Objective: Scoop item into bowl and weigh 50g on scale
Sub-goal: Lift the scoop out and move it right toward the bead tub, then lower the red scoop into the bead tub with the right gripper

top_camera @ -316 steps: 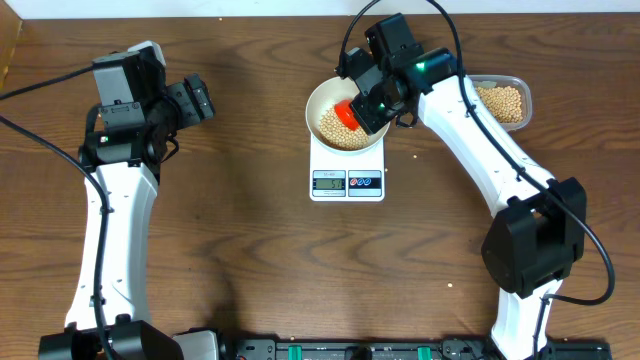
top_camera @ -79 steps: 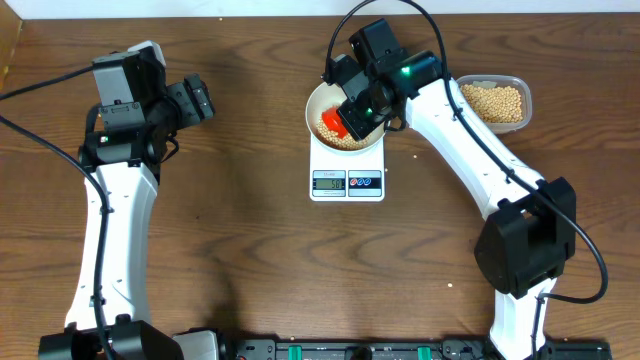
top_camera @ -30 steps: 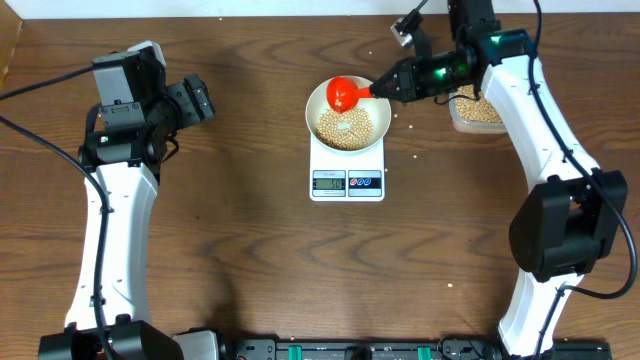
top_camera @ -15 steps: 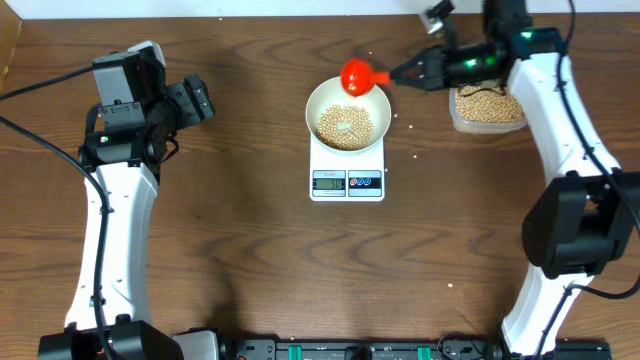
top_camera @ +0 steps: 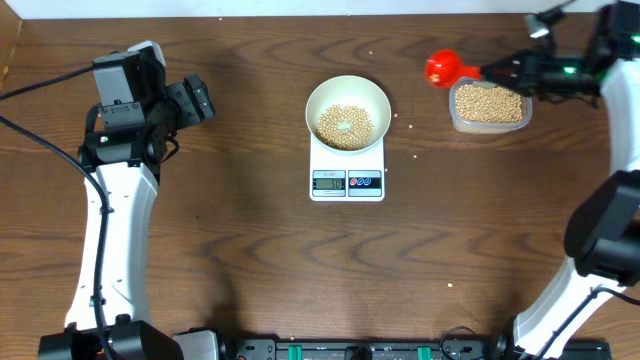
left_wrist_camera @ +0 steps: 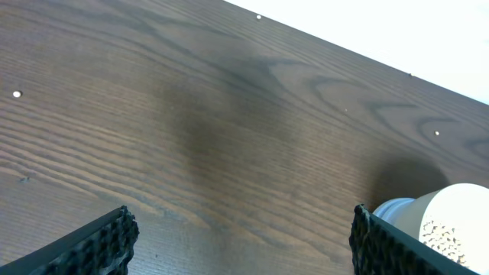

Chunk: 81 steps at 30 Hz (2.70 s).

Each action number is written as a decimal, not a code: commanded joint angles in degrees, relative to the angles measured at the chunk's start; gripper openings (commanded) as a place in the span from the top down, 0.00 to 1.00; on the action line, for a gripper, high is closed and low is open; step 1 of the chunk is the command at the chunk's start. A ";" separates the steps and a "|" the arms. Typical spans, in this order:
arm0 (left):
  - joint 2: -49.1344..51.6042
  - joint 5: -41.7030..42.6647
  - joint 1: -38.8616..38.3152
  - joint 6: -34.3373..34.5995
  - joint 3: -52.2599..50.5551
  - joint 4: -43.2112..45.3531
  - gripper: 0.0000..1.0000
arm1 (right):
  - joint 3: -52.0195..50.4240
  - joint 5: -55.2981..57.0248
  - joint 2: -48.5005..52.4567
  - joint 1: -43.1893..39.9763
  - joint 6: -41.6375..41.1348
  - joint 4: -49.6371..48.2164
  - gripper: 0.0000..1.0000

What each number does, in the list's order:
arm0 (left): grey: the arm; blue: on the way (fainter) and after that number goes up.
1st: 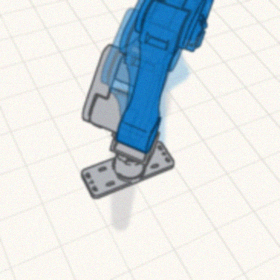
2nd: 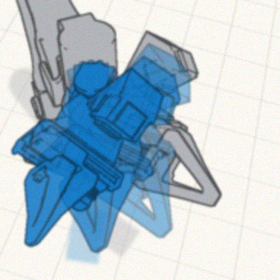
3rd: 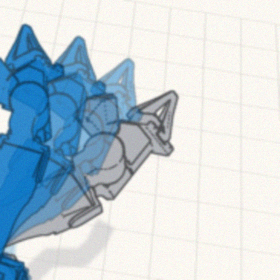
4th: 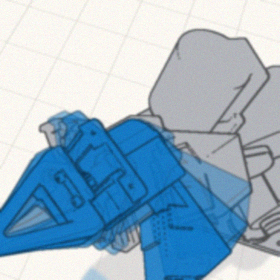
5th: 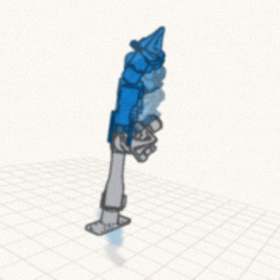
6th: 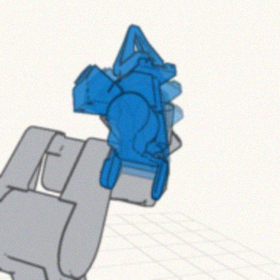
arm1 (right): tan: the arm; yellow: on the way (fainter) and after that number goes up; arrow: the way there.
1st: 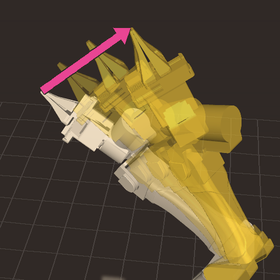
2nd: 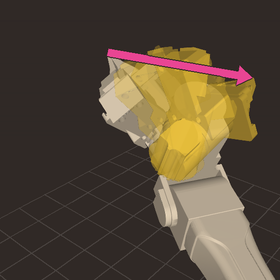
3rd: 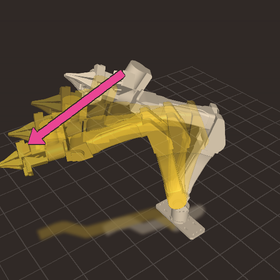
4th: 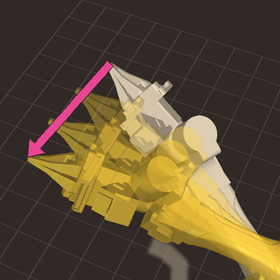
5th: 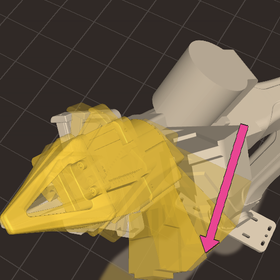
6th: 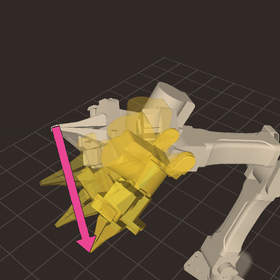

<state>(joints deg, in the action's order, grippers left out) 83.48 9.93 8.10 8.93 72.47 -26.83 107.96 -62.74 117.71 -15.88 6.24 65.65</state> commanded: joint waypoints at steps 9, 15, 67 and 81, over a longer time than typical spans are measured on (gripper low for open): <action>-0.11 -0.57 0.13 -0.76 0.52 -0.17 0.09 | 1.07 14.75 -2.97 -4.85 4.13 2.67 0.99; -0.11 -0.55 0.13 -0.76 0.52 -0.17 0.09 | 1.07 24.46 -3.04 -2.75 3.63 2.29 0.99; -0.11 -0.57 0.13 -0.76 0.52 -0.17 0.09 | -2.49 72.26 -12.57 18.23 1.27 1.40 0.99; -0.11 -0.57 0.13 -0.79 0.52 -0.15 0.09 | -2.32 47.41 -14.12 10.27 -3.67 0.20 0.99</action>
<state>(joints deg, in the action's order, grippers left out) 83.48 9.93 8.10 8.93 72.47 -26.85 105.89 -5.32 104.95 -2.98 4.60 65.56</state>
